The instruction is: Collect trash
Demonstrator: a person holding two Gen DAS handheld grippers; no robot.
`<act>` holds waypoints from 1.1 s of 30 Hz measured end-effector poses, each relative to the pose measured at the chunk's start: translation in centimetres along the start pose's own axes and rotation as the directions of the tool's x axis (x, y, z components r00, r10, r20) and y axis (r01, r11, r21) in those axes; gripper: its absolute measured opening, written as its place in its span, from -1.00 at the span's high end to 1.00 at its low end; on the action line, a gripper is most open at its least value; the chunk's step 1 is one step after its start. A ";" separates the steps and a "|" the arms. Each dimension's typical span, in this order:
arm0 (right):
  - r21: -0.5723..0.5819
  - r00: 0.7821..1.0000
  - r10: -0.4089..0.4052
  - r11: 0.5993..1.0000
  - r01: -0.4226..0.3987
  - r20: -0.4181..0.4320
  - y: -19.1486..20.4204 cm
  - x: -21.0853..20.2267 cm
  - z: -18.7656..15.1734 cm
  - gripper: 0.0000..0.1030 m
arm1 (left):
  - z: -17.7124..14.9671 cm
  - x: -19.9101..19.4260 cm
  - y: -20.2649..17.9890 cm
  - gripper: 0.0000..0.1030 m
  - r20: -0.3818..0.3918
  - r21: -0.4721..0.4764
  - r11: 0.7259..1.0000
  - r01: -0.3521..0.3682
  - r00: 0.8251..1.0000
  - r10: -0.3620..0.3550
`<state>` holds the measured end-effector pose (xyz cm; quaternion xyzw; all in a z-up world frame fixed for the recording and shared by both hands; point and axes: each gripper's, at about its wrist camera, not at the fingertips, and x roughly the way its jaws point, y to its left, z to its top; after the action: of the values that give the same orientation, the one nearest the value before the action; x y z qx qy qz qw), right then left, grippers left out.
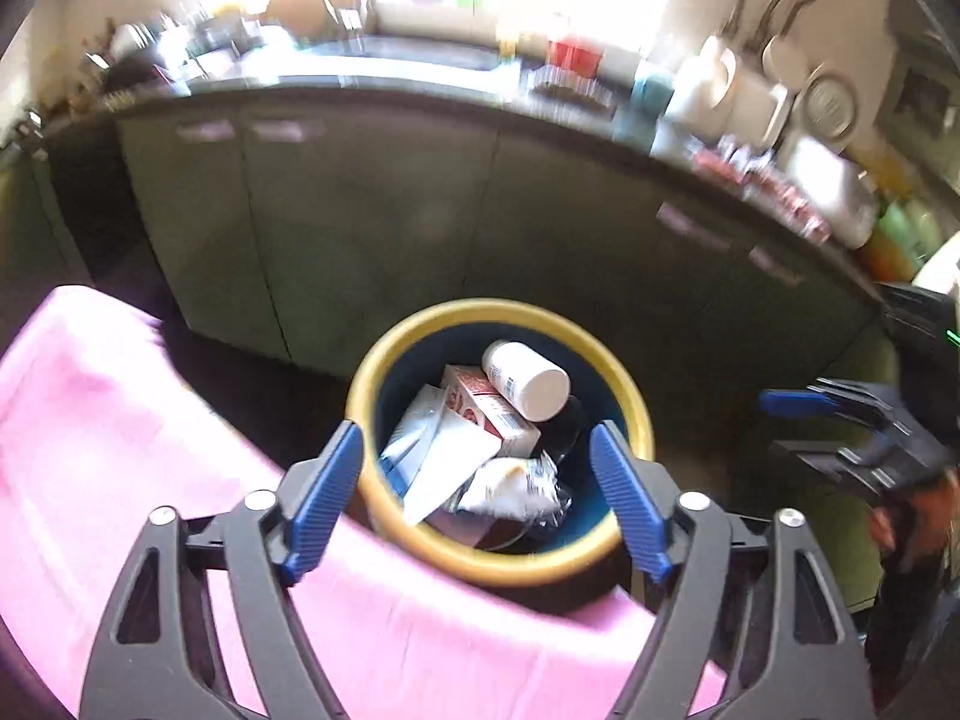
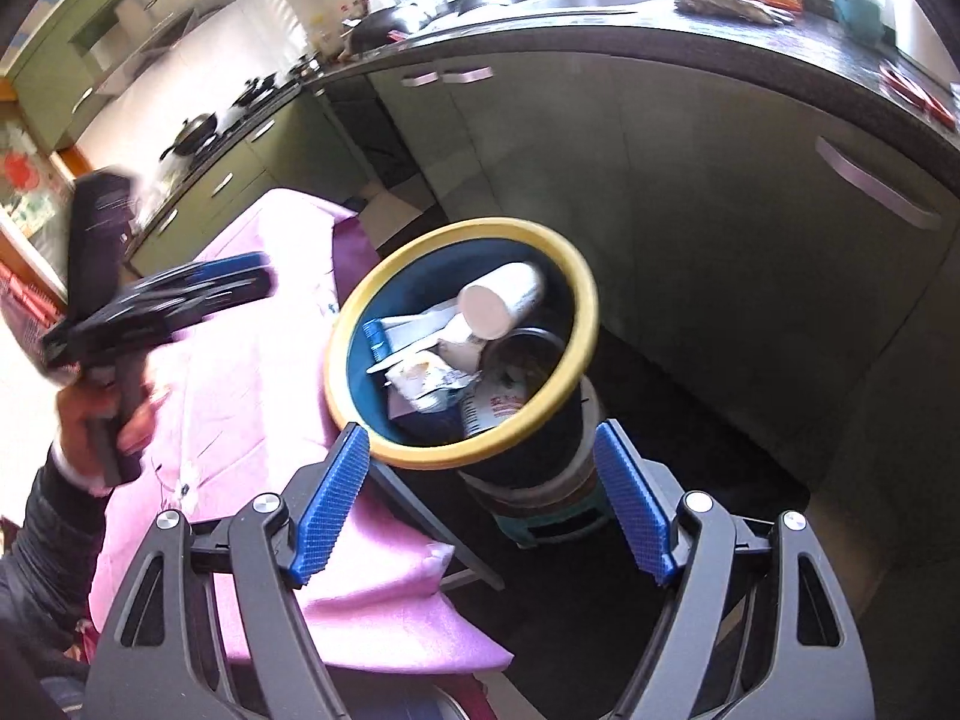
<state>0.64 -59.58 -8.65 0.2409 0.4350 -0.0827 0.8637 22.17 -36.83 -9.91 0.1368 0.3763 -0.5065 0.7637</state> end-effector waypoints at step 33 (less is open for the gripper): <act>-0.869 0.864 0.159 0.062 -0.492 -0.478 49.5 14.4 -2.4 -0.83 | -25.1 -33.3 20.6 -0.85 0.283 -0.633 0.677 -0.376 0.702 0.654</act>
<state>25.15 -14.33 -4.23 -0.2763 0.4220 0.4488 0.7377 22.49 9.58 -6.80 -0.1076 0.2383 -0.1533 0.9530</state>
